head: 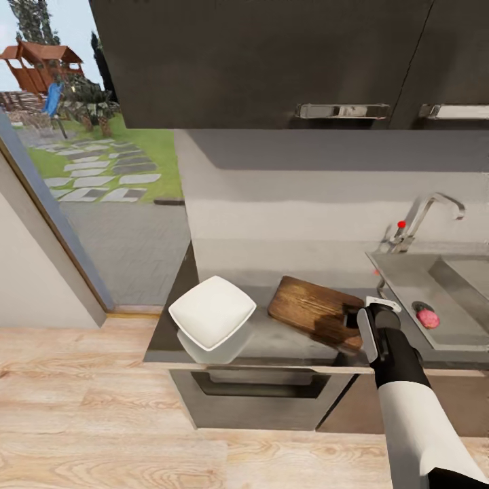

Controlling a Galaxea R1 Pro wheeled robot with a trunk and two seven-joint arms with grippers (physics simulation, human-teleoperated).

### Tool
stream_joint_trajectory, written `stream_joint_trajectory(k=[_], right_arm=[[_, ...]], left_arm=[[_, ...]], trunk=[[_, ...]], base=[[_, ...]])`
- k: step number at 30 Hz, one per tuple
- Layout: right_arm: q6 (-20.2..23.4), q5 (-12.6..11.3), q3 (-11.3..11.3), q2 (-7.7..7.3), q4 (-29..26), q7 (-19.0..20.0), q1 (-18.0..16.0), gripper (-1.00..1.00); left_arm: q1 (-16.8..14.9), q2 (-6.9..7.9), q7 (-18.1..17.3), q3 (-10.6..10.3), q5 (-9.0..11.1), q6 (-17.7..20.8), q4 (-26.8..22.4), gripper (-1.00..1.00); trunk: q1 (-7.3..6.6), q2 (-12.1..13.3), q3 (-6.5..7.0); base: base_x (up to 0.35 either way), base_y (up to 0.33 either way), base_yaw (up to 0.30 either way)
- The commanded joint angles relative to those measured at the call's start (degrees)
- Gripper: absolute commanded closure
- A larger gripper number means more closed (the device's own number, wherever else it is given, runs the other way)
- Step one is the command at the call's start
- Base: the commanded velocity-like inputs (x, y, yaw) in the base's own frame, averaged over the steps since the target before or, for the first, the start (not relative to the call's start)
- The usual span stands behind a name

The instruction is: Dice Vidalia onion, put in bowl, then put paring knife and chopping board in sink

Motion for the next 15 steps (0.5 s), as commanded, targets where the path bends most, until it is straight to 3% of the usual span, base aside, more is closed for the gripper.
stream_joint_trajectory(k=[1, 15], right_arm=[[0.2, -0.3, 0.0, 0.00, 0.0, -0.3, 0.0, 1.00], [0.2, -0.4, 0.0, 0.17, 0.0, -0.3, 0.0, 1.00]], left_arm=[[0.0, 0.00, 0.0, 0.0, 0.0, -0.1, 0.0, -1.00], [0.0, 0.00, 0.0, 0.0, 0.0, -0.2, 0.0, -1.00]], trunk=[[0.02, -0.1, 0.02], [0.02, -0.1, 1.27]], base=[[0.000, -0.112, 0.000], [0.000, -0.017, 0.000]])
